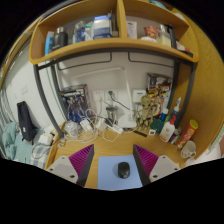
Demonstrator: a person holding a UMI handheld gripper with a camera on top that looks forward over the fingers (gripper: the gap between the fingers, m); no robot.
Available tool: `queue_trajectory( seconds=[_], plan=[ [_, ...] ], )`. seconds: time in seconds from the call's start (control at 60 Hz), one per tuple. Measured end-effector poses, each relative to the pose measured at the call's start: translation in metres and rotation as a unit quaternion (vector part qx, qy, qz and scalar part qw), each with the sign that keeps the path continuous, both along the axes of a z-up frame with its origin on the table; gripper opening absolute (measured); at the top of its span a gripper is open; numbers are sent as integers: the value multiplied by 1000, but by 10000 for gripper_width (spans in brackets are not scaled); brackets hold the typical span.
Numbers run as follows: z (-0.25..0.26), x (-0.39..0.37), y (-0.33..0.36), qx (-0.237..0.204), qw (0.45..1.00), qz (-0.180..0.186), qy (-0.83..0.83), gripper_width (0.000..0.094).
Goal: Arrange mouse
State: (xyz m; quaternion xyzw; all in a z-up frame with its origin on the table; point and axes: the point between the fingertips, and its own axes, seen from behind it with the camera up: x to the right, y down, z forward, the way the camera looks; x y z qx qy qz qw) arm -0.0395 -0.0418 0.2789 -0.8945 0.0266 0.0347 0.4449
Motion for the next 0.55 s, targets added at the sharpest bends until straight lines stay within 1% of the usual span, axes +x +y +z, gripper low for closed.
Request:
queue_trajectory(
  seconds=[0.183, 0.45, 0.55],
  plan=[
    [28, -14, -25, 20, 1000, 16, -11, 768],
    [32, -8, -47, 27, 999, 9, -24, 779],
    [29, -12, -55, 26, 999, 12, -21, 777]
  ],
)
